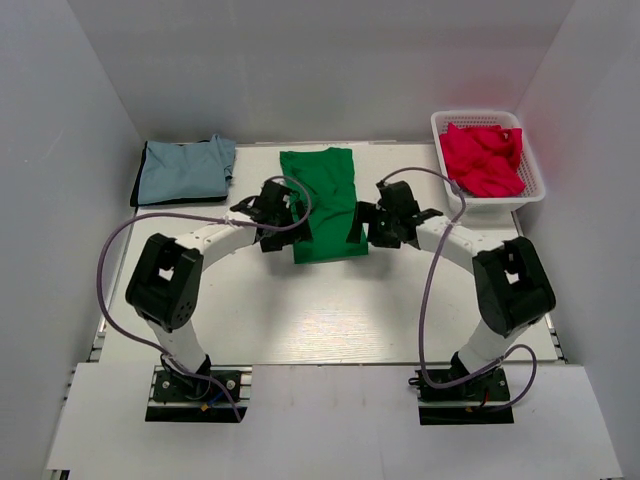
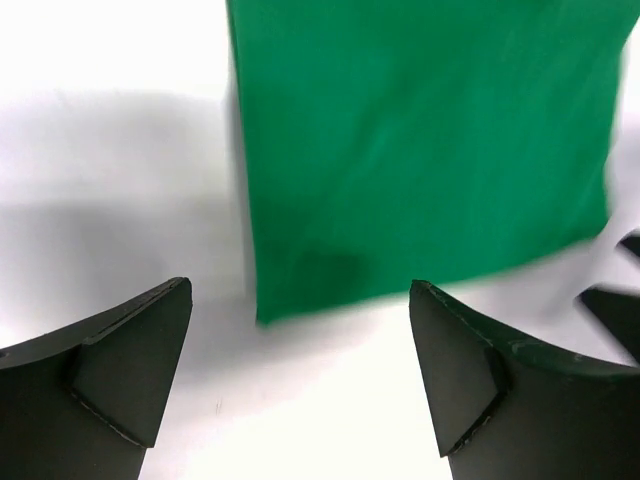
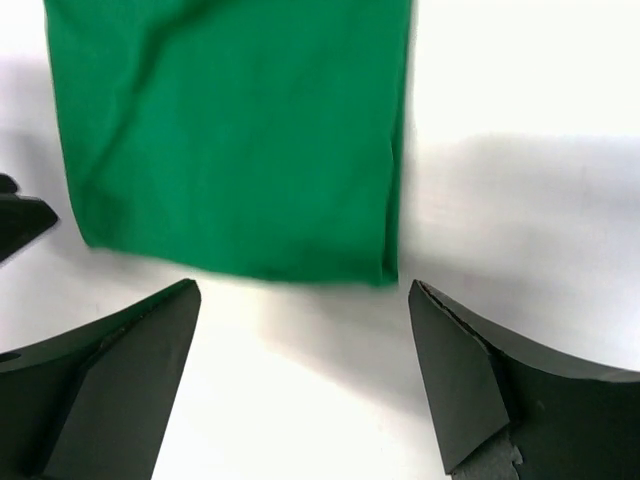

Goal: Fold and stack the t-shirts
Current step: Fold the folded rectangular tshirt in 1/3 of the way, then grab one side of the 2/3 rectangular tshirt with both arms

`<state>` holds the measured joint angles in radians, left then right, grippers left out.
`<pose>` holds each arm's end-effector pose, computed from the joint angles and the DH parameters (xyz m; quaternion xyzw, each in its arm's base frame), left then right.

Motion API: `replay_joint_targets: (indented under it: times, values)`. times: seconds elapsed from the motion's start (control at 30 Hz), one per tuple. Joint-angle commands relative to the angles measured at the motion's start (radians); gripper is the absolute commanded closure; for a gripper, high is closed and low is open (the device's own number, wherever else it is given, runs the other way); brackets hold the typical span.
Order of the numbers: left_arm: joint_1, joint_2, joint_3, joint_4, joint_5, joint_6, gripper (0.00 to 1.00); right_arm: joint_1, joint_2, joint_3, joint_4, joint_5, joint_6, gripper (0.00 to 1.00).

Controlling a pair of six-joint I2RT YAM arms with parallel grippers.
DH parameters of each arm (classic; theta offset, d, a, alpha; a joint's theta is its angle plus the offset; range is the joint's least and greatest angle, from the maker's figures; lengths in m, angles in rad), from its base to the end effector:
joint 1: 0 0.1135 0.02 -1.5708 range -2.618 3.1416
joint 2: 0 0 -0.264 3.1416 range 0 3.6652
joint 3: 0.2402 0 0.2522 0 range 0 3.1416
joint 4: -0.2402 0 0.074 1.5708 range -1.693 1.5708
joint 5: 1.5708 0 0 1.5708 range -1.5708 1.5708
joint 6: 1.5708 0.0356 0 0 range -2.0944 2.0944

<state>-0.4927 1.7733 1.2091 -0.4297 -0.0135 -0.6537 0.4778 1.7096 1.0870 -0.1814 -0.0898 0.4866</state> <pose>0.3279 -0.1755 0.2000 -0.0790 0.9554 -0.1488 0.2425 0.3239 0.1713 0.2020 -0.0127 0.9265 0.2102 0.3118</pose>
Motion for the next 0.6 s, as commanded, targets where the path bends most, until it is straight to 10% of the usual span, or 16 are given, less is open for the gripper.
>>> replay_joint_targets:
  times: [0.0, 0.33, 0.57]
  values:
    - [-0.018, -0.083, -0.107, 0.068, 0.112, 0.000, 0.00, -0.004, -0.076, -0.094, 0.059, -0.044, 0.036, 0.09]
    - [-0.029, -0.040, -0.145, 0.057, 0.020, -0.050, 0.18, -0.008, -0.013, -0.116, 0.103, 0.001, 0.040, 0.11]
    - [-0.029, 0.060, -0.112, 0.037, 0.026, -0.050, 0.44, -0.013, 0.074, -0.067, 0.094, -0.016, 0.058, 0.32]
